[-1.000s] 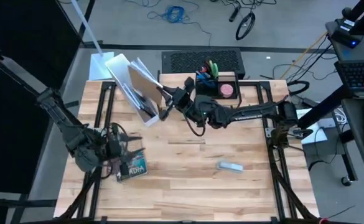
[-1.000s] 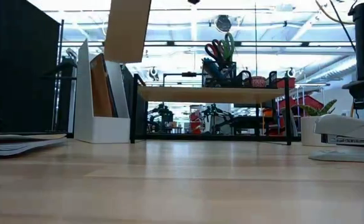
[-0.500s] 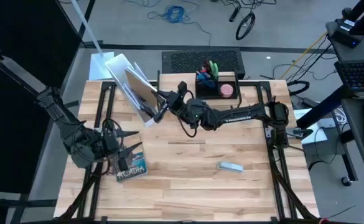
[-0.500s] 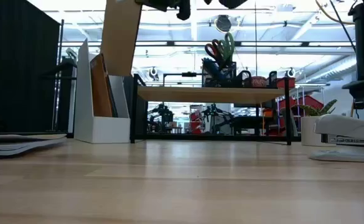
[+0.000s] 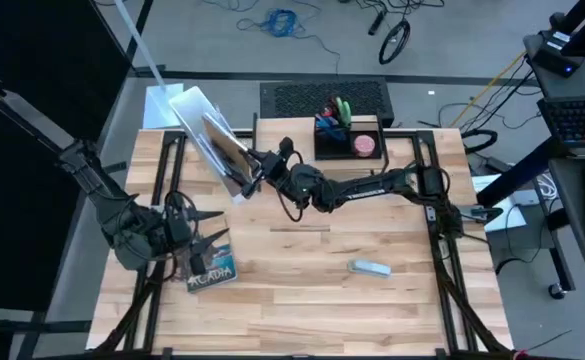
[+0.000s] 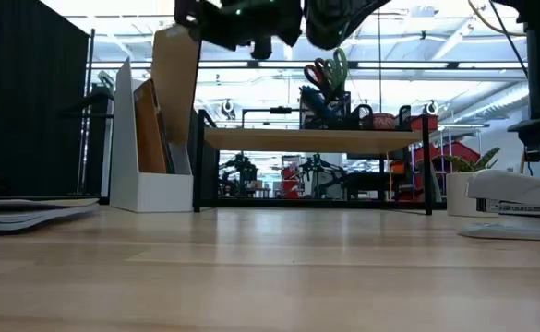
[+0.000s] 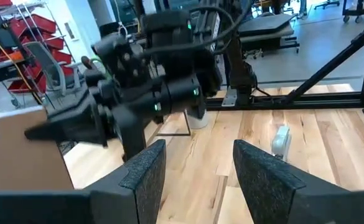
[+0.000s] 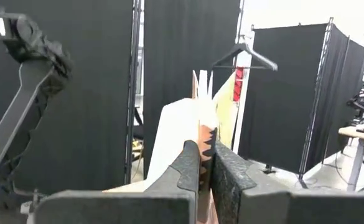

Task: Stock shelves
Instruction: Put the brown book into the white bookshelf

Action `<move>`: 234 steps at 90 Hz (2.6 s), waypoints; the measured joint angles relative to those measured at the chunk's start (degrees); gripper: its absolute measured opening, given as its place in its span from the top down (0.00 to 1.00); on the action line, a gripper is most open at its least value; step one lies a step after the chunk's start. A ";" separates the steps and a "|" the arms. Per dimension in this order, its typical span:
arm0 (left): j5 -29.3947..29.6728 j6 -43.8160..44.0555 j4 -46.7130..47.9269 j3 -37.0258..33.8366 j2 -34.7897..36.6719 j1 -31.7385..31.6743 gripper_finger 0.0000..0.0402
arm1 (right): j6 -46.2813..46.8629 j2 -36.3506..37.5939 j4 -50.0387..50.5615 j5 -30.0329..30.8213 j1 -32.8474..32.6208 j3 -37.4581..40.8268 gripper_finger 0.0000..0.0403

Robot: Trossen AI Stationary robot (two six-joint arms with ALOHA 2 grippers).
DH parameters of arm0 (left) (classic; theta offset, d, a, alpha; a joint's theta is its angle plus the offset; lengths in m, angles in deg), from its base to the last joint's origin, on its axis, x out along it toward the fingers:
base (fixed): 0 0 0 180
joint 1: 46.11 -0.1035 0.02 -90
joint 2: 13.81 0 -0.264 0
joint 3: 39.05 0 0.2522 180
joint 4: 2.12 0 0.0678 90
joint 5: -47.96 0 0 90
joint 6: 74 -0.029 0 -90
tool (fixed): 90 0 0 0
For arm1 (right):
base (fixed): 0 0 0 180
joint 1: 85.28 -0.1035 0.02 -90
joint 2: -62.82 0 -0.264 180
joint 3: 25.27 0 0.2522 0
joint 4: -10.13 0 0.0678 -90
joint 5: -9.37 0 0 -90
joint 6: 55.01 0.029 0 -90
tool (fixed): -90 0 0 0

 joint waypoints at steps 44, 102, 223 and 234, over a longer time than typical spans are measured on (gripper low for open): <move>-0.02 0.35 -0.06 0.00 -0.02 -0.07 0.57 | 3.96 -4.50 -2.49 0.18 0.87 0.00 0.99; -0.03 1.82 -0.11 0.00 -0.02 -0.13 0.57 | 14.05 -5.04 -7.99 1.80 1.01 0.04 0.99; 0.00 -19.43 -28.57 0.00 5.34 -0.04 0.57 | -10.19 1.08 -14.60 2.58 -4.73 -4.55 0.99; -0.25 -23.62 -33.31 0.00 5.40 -0.04 0.57 | -6.07 1.06 -15.16 2.57 -3.97 -4.55 0.99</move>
